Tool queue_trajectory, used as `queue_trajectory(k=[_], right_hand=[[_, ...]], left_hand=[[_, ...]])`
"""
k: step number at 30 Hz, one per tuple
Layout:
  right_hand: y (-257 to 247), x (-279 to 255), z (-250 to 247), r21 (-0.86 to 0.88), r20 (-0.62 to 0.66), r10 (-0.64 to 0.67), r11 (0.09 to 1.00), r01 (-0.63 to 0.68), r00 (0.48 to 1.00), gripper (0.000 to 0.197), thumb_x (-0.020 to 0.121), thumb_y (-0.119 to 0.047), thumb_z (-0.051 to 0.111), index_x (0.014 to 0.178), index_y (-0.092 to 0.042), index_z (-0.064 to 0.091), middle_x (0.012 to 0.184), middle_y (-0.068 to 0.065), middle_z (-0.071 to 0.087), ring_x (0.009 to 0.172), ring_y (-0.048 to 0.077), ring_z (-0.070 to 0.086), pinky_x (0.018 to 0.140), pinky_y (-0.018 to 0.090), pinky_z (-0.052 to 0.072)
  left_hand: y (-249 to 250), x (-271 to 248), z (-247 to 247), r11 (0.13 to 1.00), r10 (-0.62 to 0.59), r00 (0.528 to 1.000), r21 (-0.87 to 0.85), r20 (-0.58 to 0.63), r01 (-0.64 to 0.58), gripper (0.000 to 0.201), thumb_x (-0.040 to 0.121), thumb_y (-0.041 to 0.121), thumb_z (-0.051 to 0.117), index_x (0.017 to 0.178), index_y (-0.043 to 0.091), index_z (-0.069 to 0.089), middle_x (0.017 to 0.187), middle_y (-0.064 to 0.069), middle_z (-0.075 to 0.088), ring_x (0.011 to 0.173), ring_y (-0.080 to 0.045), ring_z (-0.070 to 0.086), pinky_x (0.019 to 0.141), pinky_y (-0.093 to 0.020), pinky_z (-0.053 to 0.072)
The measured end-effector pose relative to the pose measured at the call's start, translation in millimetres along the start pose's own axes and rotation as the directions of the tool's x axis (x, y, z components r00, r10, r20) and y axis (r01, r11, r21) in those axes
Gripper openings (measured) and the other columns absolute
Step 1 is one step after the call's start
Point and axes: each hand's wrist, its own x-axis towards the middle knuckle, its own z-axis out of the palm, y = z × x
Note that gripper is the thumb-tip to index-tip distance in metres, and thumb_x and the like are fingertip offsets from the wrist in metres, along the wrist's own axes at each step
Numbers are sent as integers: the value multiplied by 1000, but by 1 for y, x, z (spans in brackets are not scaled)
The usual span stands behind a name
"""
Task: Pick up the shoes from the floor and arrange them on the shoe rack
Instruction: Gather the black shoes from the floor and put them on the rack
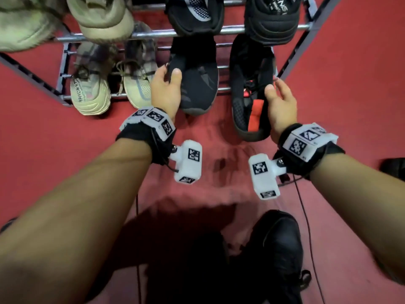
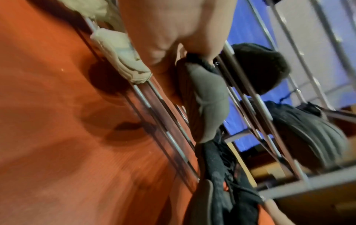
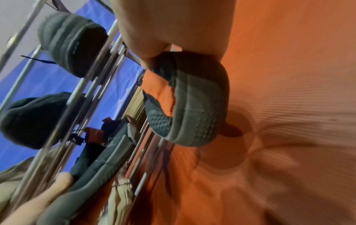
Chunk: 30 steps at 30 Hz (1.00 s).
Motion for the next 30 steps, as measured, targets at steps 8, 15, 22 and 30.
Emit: queue_trajectory(k=[8, 15, 22, 30], right_hand=[[42, 82, 22, -234, 184, 144, 967, -99, 972, 57, 80, -45, 48, 133, -27, 48, 129, 1, 57, 116, 19, 56, 105, 36, 40], [25, 10, 5, -111, 228, 405, 914, -389, 885, 31, 95, -45, 41, 108, -21, 54, 71, -2, 47, 56, 16, 46, 52, 25, 46], [35, -22, 12, 99, 272, 461, 860, -501, 845, 20, 100, -30, 43, 116, -21, 37, 73, 6, 59, 50, 13, 63, 53, 24, 53], [34, -15, 12, 112, 123, 294, 945, -307, 948, 17, 95, -1, 41, 96, -17, 48, 74, 2, 54, 33, 4, 53, 46, 21, 46]], left_hand=[[-74, 46, 24, 948, -268, 956, -146, 118, 283, 72, 73, 31, 50, 143, 21, 33, 133, -16, 54, 117, -31, 57, 99, -51, 46], [-57, -2, 18, 843, -459, 880, -253, 120, 474, 74, 74, 41, 56, 140, 16, 33, 135, -14, 52, 110, -25, 60, 80, -43, 57], [-57, -36, 16, 742, -487, 802, -321, 346, 589, 39, 98, 23, 48, 131, 2, 45, 131, -19, 52, 93, -20, 66, 66, -25, 58], [-42, -21, 12, 826, -492, 842, -187, 221, 532, 40, 96, -5, 40, 136, -4, 36, 118, -13, 56, 106, -34, 64, 72, -28, 58]])
